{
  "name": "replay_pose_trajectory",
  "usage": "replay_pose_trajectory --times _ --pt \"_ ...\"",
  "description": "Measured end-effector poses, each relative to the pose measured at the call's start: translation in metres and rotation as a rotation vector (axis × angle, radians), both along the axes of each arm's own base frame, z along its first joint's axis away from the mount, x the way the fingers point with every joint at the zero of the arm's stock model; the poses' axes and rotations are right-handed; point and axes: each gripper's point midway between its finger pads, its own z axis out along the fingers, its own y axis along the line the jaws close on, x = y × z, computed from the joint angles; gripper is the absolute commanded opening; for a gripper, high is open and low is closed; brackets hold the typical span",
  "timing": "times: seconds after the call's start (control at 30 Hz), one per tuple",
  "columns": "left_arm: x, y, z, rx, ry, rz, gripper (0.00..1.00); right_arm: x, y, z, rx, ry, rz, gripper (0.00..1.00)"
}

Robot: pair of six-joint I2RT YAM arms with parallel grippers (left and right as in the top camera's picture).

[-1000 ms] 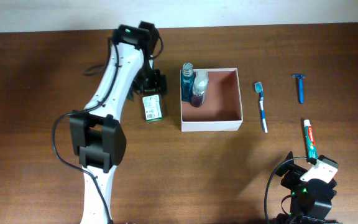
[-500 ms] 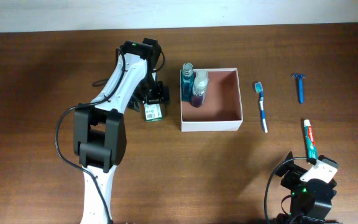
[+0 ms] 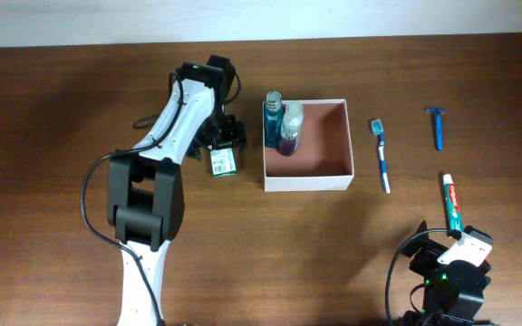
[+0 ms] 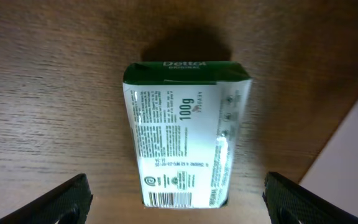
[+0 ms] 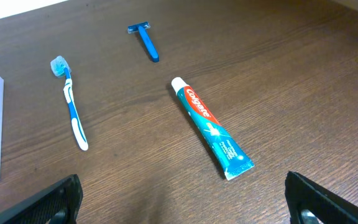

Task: Pack container
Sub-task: 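Lower the left gripper and close it on the Dettol box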

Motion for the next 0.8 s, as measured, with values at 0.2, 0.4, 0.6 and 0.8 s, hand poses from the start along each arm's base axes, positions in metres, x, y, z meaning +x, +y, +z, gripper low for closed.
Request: replay_pose_trajectory --times 0.2,0.4,0.6,0.8 --pt "-0.004 0.002 -0.015 0.007 0.011 0.008 0.90 0.000 0.000 0.000 0.000 0.000 0.000 0.98" --pt "0.000 0.001 -0.023 0.001 -0.012 0.010 0.90 0.000 0.000 0.000 0.000 0.000 0.000 0.98" --pt "0.007 -0.002 -0.025 -0.009 -0.042 0.011 0.84 0.000 0.000 0.000 0.000 0.000 0.000 0.98" --pt "0.005 -0.001 -0.025 -0.006 -0.032 0.014 0.80 0.000 0.000 0.000 0.000 0.000 0.000 0.99"
